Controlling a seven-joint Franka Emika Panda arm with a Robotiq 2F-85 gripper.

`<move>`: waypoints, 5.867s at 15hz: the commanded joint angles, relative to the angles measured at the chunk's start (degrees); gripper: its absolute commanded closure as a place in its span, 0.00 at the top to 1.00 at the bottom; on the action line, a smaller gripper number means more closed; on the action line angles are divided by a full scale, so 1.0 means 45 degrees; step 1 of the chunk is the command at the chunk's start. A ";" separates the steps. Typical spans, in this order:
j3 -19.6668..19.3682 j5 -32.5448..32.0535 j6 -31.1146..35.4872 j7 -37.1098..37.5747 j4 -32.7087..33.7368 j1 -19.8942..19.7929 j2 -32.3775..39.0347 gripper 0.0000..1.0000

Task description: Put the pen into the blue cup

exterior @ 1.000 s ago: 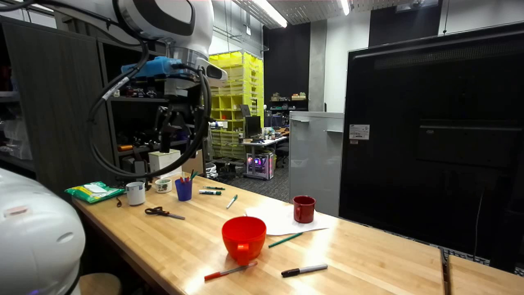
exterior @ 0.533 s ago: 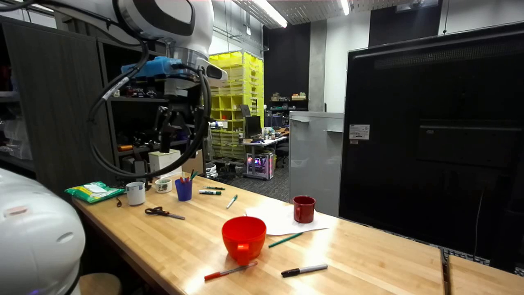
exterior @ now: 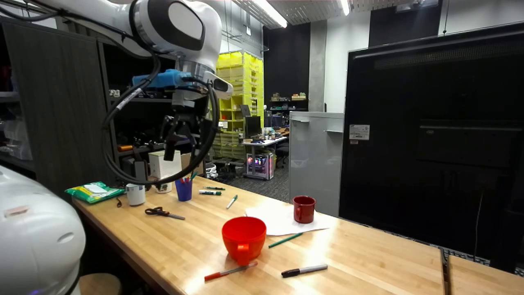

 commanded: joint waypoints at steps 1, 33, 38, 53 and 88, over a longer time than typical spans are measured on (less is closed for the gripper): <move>-0.0290 0.0072 0.0290 0.0407 0.0153 -0.0437 0.1198 1.00; -0.1758 -0.0683 0.4491 0.4709 0.0774 -0.2871 0.8274 1.00; -0.2132 -0.0611 0.5880 0.4650 0.0981 -0.2955 0.9387 1.00; -0.2771 -0.0875 1.0981 0.6105 0.0574 -0.2673 1.0336 1.00; -0.3633 -0.0074 1.7285 0.8490 0.2623 -0.1478 1.4601 1.00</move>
